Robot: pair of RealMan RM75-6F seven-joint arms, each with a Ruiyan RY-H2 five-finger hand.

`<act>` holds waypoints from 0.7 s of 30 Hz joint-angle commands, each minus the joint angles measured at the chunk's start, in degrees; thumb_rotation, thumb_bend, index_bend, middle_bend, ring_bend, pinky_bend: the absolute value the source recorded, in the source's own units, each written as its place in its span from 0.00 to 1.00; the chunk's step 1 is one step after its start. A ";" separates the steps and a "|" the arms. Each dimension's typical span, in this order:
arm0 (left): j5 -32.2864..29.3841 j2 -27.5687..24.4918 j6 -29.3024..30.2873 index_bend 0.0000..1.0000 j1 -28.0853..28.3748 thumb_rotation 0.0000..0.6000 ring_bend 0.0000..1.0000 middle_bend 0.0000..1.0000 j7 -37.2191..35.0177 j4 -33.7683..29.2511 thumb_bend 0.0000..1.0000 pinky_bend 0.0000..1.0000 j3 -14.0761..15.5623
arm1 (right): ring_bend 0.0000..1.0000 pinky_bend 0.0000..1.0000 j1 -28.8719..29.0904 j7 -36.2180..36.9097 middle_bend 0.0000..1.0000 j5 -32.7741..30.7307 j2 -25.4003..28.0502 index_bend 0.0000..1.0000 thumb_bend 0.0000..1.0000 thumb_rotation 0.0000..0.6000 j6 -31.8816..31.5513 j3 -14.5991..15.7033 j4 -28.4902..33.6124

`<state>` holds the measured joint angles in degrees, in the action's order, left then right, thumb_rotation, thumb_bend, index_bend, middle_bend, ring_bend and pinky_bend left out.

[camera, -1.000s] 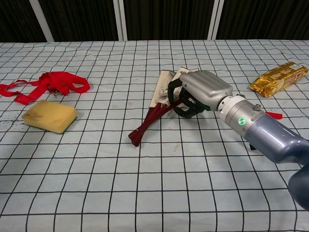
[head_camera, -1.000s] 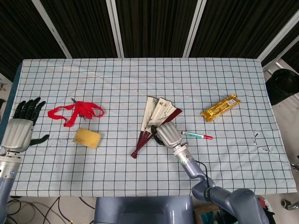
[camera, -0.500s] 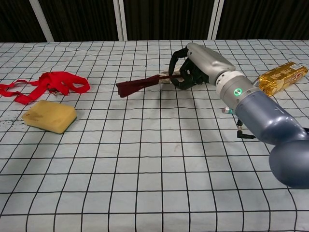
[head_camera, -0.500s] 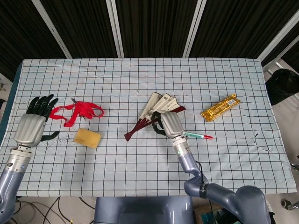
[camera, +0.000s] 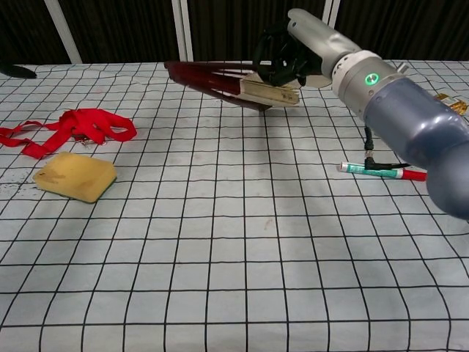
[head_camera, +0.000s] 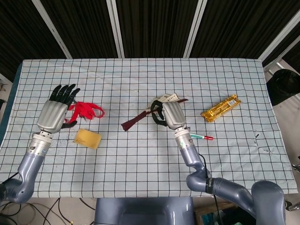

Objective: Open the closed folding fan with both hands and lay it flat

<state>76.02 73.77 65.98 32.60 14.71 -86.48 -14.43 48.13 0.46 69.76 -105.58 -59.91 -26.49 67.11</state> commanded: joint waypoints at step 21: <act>-3.91 12.73 -0.90 0.25 6.71 1.00 0.00 0.03 1.25 9.89 0.12 0.00 -1.66 | 0.91 0.72 5.02 -6.23 0.85 -16.93 3.29 0.86 0.45 1.00 -0.21 -9.76 12.07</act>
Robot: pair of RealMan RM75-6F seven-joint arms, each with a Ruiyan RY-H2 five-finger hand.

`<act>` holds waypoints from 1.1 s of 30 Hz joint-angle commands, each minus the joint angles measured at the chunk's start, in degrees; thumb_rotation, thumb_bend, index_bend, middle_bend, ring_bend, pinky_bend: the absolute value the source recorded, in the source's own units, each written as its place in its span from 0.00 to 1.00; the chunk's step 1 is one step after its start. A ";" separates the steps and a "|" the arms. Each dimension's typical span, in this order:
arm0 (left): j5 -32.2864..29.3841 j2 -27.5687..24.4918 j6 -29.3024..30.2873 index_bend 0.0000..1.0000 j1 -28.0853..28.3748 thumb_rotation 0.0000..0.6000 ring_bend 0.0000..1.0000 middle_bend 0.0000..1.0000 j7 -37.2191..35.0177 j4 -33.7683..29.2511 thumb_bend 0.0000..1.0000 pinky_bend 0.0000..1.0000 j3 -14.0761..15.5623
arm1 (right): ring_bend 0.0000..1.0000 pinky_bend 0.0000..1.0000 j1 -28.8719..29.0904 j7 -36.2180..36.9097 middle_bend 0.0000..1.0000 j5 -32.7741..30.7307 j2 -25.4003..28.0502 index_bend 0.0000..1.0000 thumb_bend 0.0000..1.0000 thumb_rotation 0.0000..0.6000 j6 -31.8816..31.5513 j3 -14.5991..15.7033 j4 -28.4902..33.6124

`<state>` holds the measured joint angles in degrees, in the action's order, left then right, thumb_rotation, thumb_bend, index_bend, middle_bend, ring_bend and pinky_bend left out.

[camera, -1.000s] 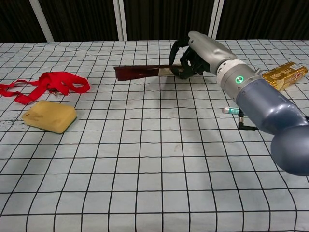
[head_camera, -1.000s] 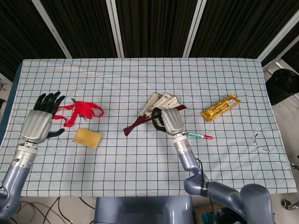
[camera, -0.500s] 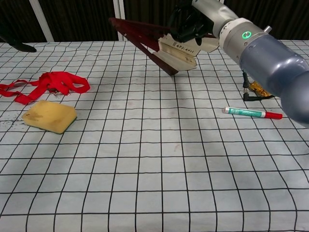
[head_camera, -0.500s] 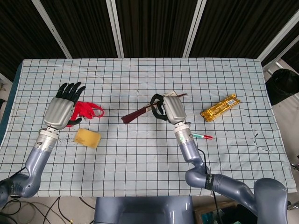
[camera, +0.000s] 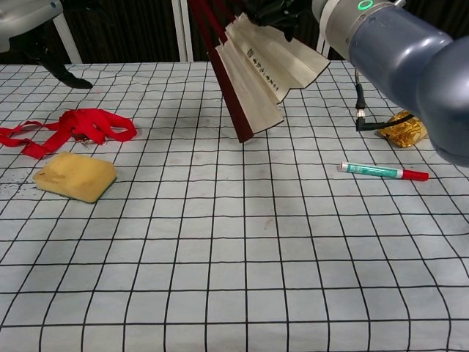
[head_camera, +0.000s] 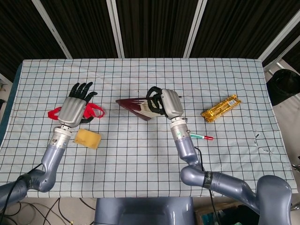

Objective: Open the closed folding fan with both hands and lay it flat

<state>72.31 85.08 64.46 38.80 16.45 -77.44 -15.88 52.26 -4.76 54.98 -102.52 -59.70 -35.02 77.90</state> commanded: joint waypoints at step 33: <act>-1.93 20.74 3.52 0.36 7.12 1.00 0.00 0.10 -4.07 14.13 0.21 0.00 -3.40 | 0.91 0.72 7.53 -7.45 0.85 -15.86 2.60 0.86 0.45 1.00 -6.70 -6.47 11.91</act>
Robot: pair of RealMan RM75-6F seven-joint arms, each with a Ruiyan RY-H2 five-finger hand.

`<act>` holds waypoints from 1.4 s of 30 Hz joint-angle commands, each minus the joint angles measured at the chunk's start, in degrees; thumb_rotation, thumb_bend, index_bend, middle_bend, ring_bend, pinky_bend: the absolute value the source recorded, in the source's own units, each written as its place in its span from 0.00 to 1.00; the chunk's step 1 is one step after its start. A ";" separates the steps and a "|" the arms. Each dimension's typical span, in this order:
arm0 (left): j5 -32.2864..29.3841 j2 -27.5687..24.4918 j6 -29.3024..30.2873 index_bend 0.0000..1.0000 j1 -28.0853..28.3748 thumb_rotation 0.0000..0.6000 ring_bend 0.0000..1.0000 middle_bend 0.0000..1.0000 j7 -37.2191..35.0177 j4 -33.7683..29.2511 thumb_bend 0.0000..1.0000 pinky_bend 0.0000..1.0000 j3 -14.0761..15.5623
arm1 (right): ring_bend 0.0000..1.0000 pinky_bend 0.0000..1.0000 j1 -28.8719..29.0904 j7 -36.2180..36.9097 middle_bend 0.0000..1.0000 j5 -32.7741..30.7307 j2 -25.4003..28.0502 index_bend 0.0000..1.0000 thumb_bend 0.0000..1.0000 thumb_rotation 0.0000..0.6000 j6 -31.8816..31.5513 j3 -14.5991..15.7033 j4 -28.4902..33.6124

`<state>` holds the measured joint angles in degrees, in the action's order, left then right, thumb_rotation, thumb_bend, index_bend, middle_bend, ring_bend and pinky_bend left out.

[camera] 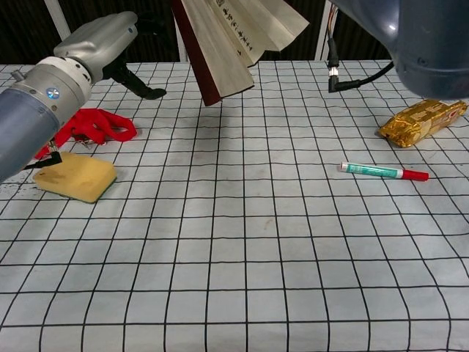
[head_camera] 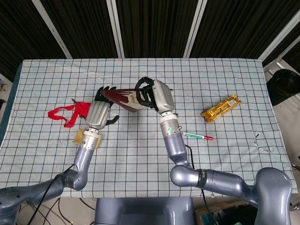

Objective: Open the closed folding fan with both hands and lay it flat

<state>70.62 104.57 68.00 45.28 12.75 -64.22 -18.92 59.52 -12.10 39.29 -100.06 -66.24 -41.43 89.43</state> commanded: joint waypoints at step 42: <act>2.30 10.95 6.85 0.64 4.33 1.00 0.00 0.22 -10.29 12.24 0.41 0.00 -4.29 | 0.91 0.72 0.00 1.77 0.85 -3.83 3.51 0.86 0.45 1.00 -1.79 2.39 3.26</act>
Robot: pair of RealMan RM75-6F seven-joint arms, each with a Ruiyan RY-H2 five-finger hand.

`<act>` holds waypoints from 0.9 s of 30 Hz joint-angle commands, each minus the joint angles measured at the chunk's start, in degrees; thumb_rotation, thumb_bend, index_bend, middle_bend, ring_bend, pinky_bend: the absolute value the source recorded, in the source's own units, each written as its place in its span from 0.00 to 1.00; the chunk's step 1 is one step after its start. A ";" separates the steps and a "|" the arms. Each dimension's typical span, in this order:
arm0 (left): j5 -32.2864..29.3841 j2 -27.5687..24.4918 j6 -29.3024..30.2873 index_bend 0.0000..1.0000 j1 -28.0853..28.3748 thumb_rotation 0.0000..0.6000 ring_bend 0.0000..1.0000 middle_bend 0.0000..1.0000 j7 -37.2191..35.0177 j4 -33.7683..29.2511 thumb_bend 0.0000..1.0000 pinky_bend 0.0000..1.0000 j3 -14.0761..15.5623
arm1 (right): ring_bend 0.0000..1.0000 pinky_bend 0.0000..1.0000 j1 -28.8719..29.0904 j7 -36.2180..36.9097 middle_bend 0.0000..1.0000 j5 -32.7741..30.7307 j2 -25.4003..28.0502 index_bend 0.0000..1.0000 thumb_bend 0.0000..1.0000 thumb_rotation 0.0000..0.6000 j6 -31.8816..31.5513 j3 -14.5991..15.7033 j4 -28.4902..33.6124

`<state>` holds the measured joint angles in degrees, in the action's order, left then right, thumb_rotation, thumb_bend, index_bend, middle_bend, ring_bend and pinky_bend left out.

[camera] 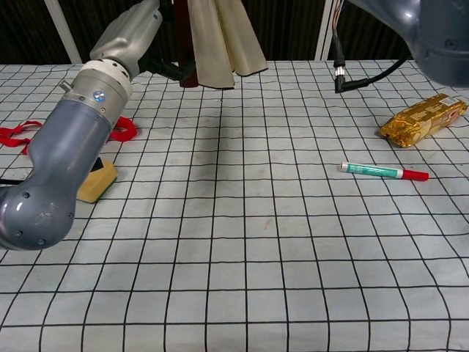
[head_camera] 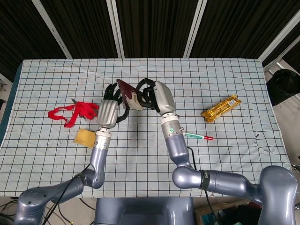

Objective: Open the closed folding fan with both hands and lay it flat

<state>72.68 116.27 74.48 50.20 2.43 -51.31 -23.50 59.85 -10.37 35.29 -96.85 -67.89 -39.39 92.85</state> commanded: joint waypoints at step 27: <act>0.71 -12.20 1.37 0.67 -5.80 1.00 0.00 0.22 2.74 -8.44 0.41 0.00 1.73 | 0.91 0.72 -9.65 1.22 0.85 6.09 6.69 0.86 0.45 1.00 -2.56 7.59 -4.54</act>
<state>73.38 104.13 75.85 44.46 5.12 -59.69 -21.81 50.60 -9.40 41.04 -90.49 -70.31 -32.11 88.57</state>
